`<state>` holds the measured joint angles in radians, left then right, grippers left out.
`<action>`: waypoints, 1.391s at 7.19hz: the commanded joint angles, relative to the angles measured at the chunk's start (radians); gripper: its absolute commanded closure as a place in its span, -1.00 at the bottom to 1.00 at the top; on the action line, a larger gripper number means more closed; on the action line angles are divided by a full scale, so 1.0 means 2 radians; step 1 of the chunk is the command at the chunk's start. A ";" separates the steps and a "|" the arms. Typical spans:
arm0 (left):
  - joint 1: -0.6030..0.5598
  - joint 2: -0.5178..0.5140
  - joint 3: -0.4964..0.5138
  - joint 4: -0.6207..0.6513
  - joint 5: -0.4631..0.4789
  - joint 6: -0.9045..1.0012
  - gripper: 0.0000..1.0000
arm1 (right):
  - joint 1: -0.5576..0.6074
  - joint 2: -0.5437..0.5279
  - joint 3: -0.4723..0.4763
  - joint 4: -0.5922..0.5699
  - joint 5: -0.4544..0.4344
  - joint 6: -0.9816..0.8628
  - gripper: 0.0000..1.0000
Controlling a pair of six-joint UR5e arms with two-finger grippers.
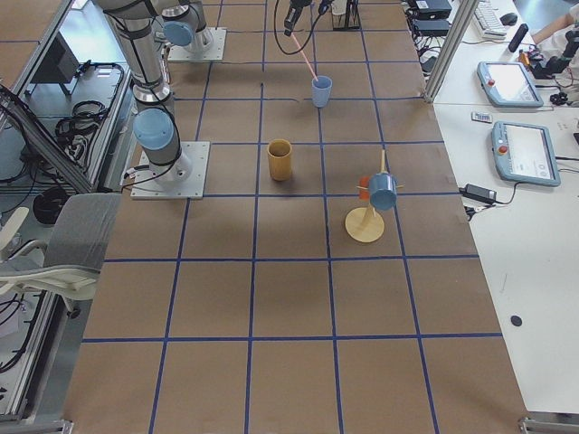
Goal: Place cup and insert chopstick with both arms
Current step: 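Retract the left gripper while the right gripper carries the chopstick over the blue cup, then lower the pink chopstick into the light blue cup with the right gripper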
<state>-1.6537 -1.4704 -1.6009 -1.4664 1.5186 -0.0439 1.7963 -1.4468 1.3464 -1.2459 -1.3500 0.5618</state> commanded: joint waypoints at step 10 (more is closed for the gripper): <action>0.022 0.020 0.001 -0.043 0.024 0.006 -1.00 | 0.038 0.099 0.009 -0.093 0.032 0.046 1.00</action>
<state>-1.6107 -1.4360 -1.6080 -1.4984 1.5367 -0.0309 1.8691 -1.2622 1.3529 -1.4283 -1.2850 0.6480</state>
